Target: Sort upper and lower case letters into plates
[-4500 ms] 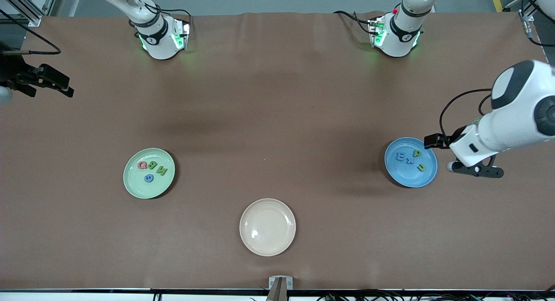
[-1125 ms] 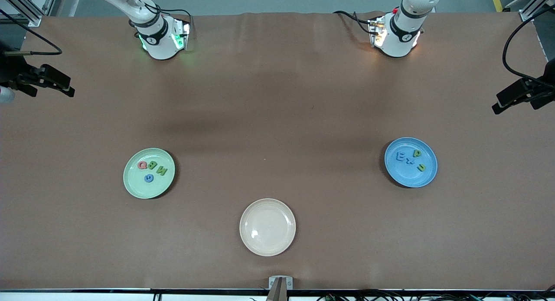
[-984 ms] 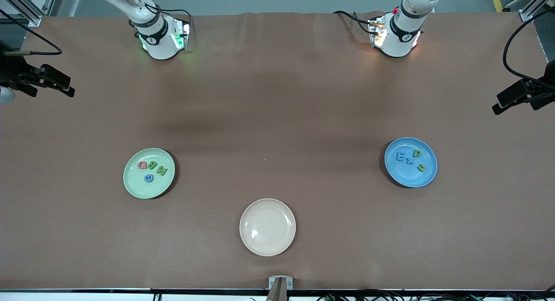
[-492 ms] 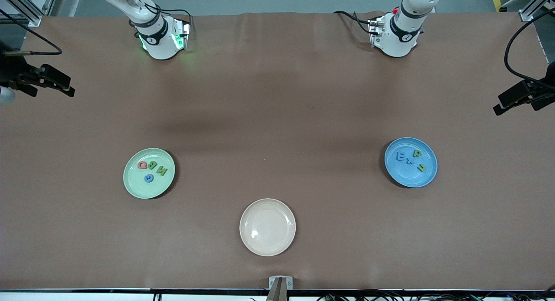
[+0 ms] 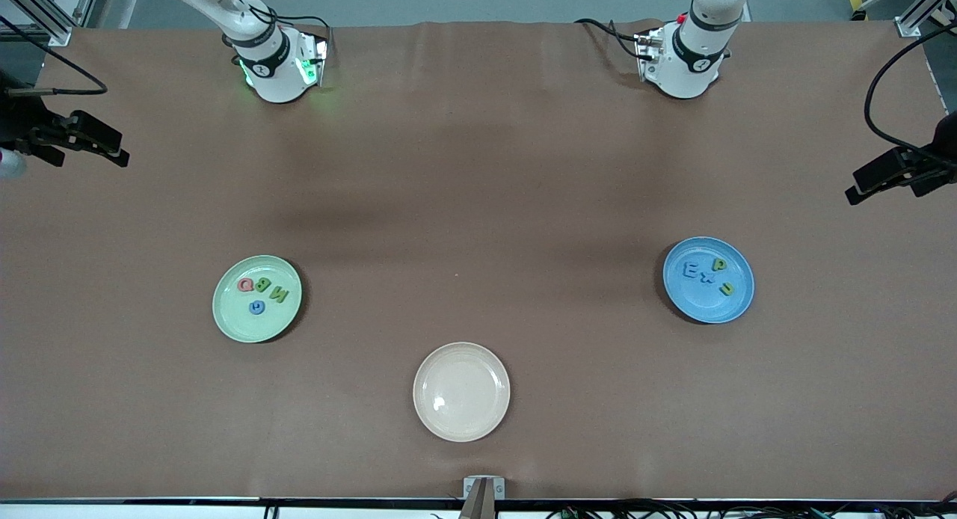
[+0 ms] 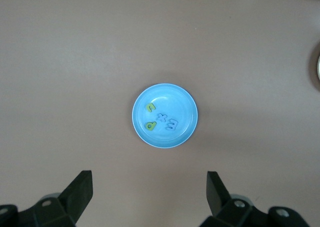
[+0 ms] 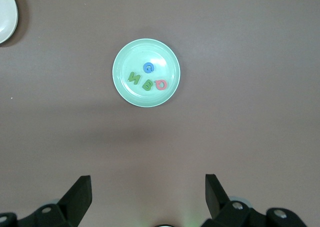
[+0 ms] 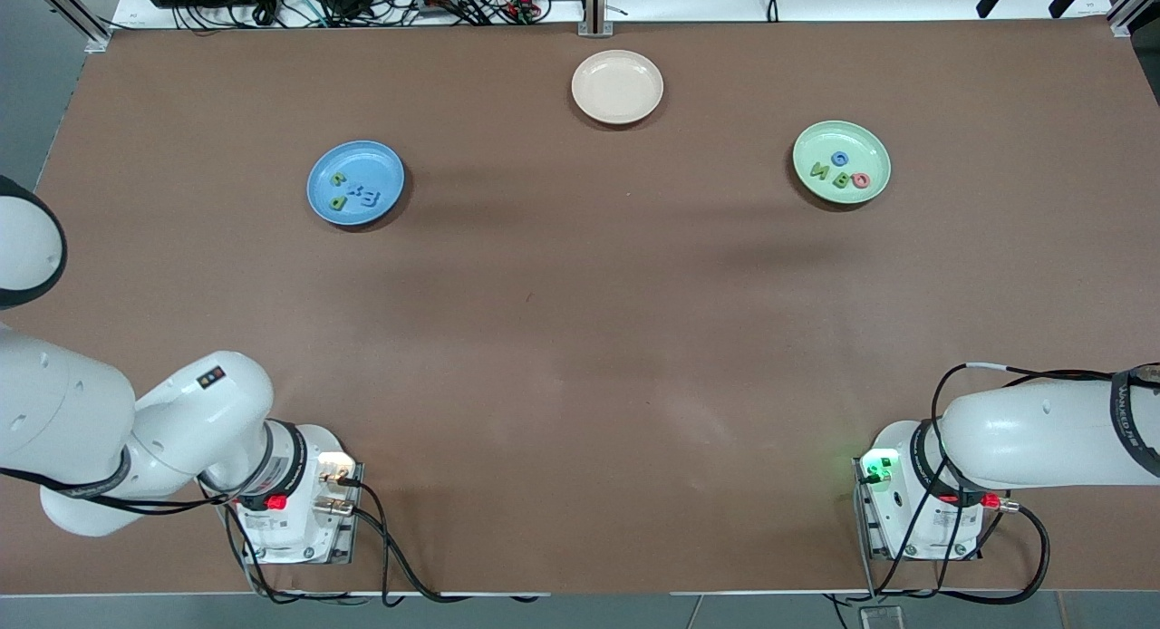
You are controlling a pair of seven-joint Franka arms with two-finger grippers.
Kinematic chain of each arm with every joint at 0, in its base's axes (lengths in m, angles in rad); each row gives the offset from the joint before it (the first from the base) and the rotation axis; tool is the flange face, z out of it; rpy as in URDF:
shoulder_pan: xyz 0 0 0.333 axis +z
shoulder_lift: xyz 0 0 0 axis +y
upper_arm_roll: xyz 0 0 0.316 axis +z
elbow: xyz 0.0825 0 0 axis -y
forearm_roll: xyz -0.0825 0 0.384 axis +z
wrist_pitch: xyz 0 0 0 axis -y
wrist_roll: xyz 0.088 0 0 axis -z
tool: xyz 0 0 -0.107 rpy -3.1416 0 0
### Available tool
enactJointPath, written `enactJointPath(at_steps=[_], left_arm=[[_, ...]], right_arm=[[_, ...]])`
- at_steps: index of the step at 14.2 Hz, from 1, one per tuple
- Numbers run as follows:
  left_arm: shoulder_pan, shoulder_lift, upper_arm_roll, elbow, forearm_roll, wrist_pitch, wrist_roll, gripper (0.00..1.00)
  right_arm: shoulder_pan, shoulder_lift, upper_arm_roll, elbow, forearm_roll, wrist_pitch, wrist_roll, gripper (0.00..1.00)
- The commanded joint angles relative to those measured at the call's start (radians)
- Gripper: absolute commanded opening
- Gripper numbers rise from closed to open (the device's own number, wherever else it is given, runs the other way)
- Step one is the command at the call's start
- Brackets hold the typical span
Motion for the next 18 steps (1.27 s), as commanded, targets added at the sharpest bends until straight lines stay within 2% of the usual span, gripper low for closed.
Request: enactJointPath(at_steps=[1, 2, 3, 6, 9, 18], left_arm=[[-0.275, -0.005, 0.274, 0.017, 0.015, -0.021, 0.017, 1.0], [-0.342, -0.005, 0.343, 0.019, 0.015, -0.021, 0.019, 1.0], [-0.383, -0.005, 0.382, 0.019, 0.015, -0.021, 0.019, 1.0], [-0.441, -0.006, 0.431, 0.017, 0.015, -0.022, 0.017, 1.0], [-0.538, -0.009, 0.531, 0.019, 0.015, -0.022, 0.019, 1.0], [-0.582, -0.008, 0.574, 0.019, 0.013, -0.022, 0.019, 1.0]], right_arm=[[0.003, -0.026, -0.003, -0.026, -0.003, 0.003, -0.007, 1.0], [0.003, -0.026, -0.003, -0.026, -0.007, 0.001, -0.009, 1.0], [0.005, -0.026, -0.003, -0.026, -0.012, 0.003, -0.018, 1.0], [0.002, -0.024, -0.003, -0.026, -0.012, 0.003, -0.036, 1.0], [0.0, -0.024, -0.003, -0.036, -0.01, 0.003, -0.035, 1.0], [-0.001, -0.027, -0.005, -0.04, -0.01, 0.003, -0.035, 1.0]])
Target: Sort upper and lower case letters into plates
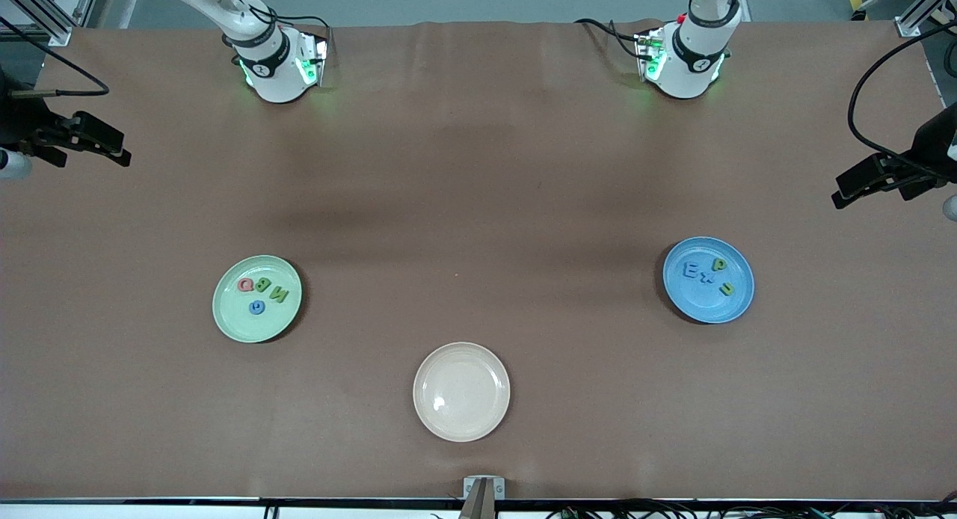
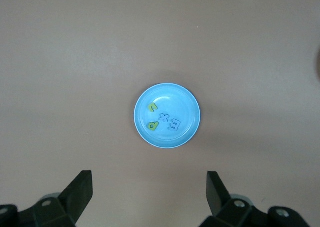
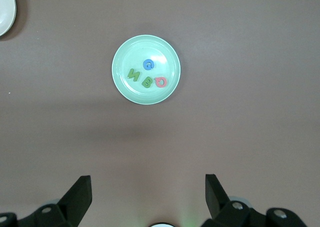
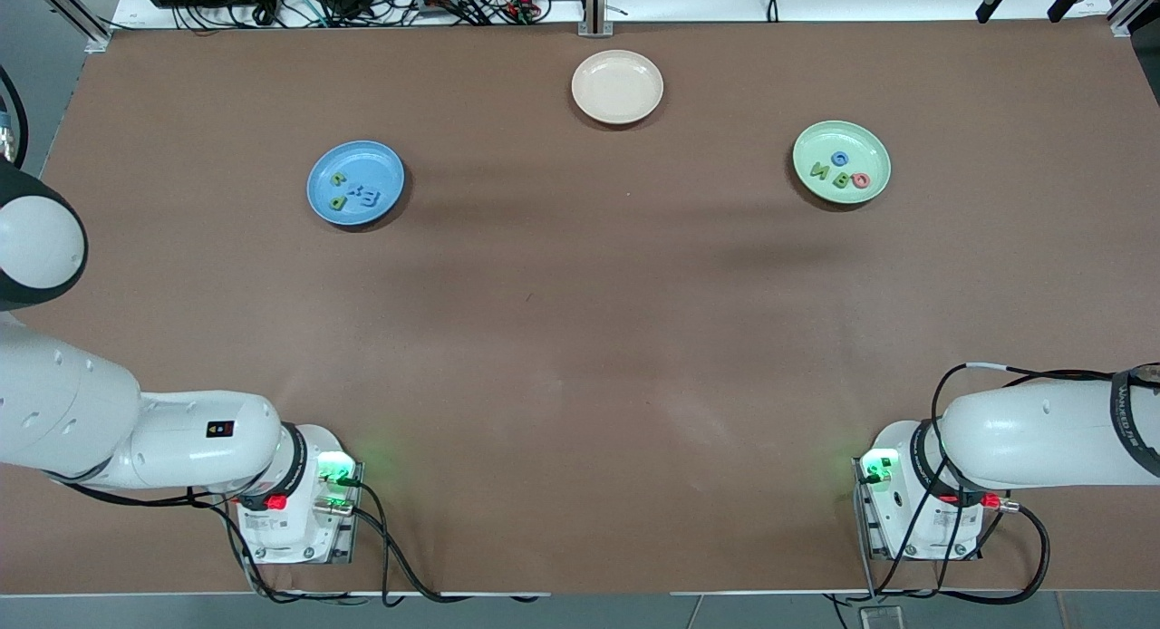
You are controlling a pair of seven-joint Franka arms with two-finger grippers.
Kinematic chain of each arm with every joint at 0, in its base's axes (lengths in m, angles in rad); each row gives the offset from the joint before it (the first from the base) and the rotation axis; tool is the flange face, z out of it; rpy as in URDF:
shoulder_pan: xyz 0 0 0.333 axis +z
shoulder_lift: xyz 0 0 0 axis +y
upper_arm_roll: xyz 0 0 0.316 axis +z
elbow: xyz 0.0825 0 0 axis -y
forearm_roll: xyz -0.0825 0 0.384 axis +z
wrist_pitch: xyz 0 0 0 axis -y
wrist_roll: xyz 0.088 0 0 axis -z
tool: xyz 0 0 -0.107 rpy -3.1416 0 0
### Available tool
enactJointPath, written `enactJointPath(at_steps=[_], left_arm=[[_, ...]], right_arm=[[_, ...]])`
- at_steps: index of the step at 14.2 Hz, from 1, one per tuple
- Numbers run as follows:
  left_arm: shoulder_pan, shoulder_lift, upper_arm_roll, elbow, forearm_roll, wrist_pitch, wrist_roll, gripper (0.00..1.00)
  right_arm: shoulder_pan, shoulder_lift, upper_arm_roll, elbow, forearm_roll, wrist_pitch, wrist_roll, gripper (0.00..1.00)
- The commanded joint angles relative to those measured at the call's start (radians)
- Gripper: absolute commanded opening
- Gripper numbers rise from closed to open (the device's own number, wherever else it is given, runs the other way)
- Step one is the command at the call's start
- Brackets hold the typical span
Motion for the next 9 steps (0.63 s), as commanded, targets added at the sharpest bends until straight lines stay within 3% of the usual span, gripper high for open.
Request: enactJointPath(at_steps=[1, 4, 9], left_arm=[[-0.019, -0.007, 0.018, 0.009, 0.013, -0.02, 0.019, 1.0], [-0.053, -0.007, 0.054, 0.011, 0.013, -0.02, 0.019, 1.0], [-0.044, -0.009, 0.048, 0.017, 0.006, -0.019, 0.019, 1.0]], right_arm=[[-0.001, -0.026, -0.001, -0.029, -0.01, 0.004, -0.014, 1.0], [-0.001, -0.027, -0.001, -0.029, -0.01, 0.004, -0.014, 1.0], [-0.001, -0.027, -0.001, -0.029, -0.009, 0.004, -0.014, 1.0]])
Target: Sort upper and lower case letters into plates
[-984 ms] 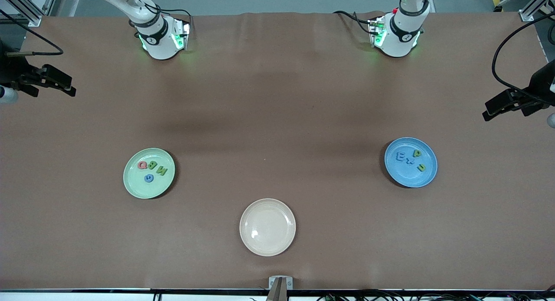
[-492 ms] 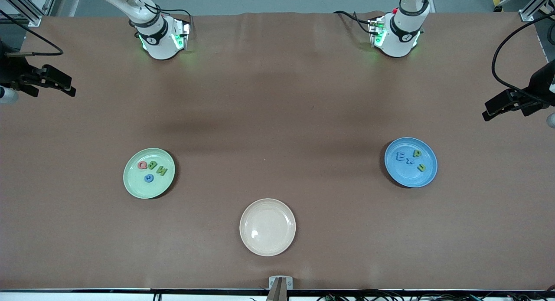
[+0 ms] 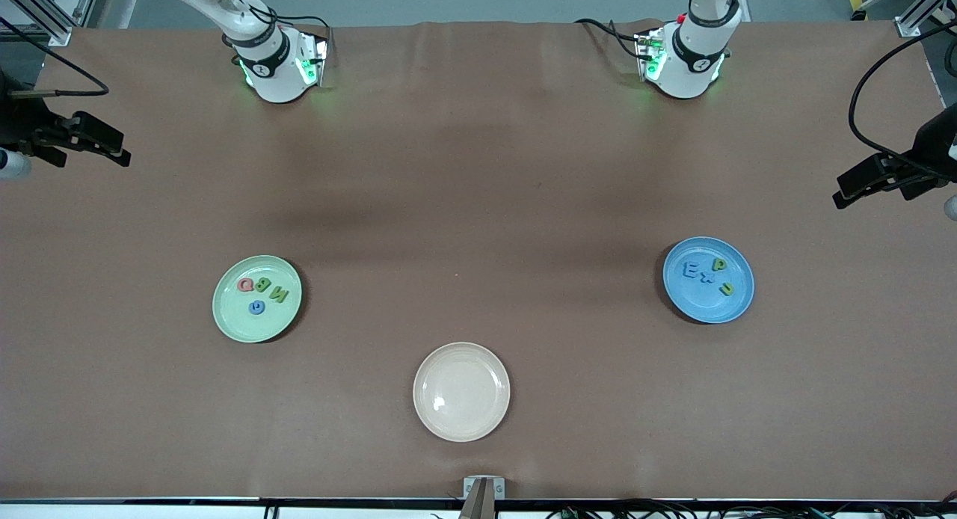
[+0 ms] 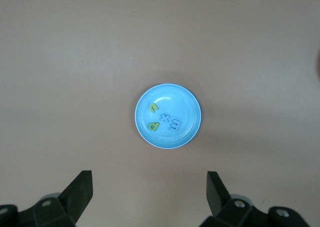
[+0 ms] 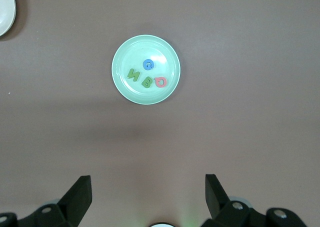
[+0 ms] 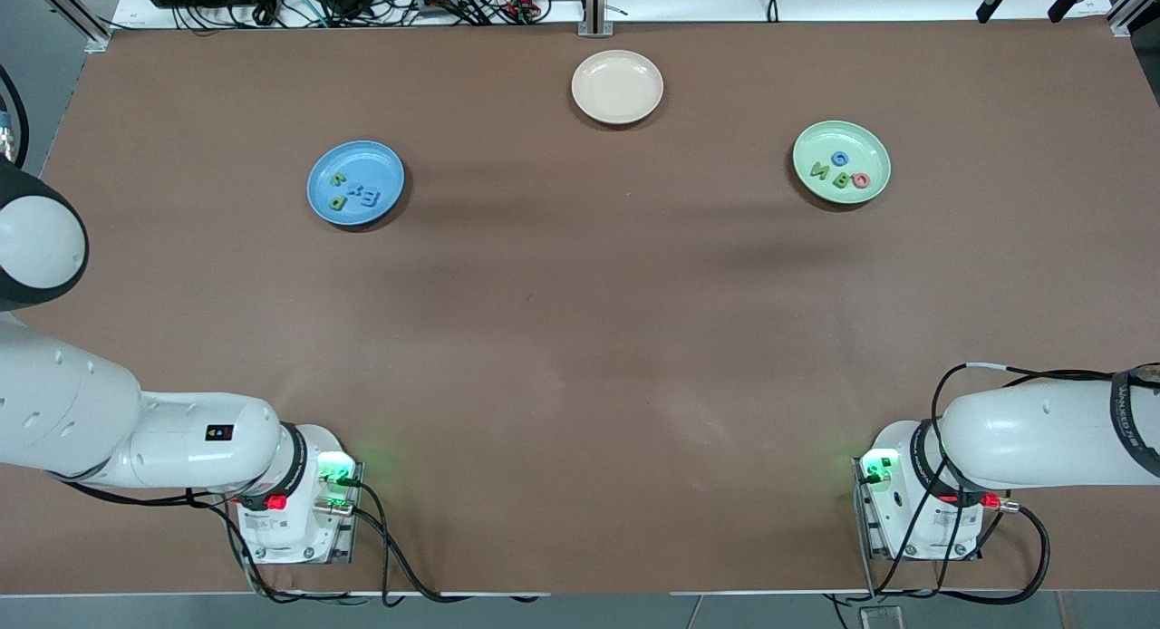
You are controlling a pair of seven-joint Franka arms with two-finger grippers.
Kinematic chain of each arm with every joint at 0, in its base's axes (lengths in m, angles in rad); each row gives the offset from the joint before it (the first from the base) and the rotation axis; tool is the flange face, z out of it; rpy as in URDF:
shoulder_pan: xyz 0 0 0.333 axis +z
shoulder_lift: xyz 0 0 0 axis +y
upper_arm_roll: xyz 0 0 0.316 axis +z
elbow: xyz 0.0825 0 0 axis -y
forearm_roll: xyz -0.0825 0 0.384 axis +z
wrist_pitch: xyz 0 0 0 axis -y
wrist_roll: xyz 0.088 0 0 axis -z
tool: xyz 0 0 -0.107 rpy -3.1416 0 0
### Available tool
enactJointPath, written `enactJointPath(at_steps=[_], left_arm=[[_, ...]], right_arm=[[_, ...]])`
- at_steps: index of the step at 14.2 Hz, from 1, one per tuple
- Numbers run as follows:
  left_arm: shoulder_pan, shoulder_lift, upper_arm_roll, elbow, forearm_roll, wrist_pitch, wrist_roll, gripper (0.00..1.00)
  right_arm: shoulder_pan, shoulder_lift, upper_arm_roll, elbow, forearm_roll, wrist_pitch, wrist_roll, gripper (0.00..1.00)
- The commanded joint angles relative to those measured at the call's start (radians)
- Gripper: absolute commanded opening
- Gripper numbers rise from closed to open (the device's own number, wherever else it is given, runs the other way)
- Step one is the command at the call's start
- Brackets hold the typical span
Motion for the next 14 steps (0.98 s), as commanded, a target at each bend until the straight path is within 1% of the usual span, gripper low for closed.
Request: enactJointPath(at_steps=[1, 14], left_arm=[[-0.007, -0.008, 0.008, 0.015, 0.005, -0.019, 0.019, 1.0], [-0.01, -0.037, 0.0, 0.015, 0.003, -0.008, 0.039, 1.0]], right_arm=[[-0.001, -0.027, -0.001, -0.029, -0.009, 0.004, -0.012, 1.0], [-0.001, -0.027, -0.001, -0.029, -0.009, 0.003, -0.012, 1.0]])
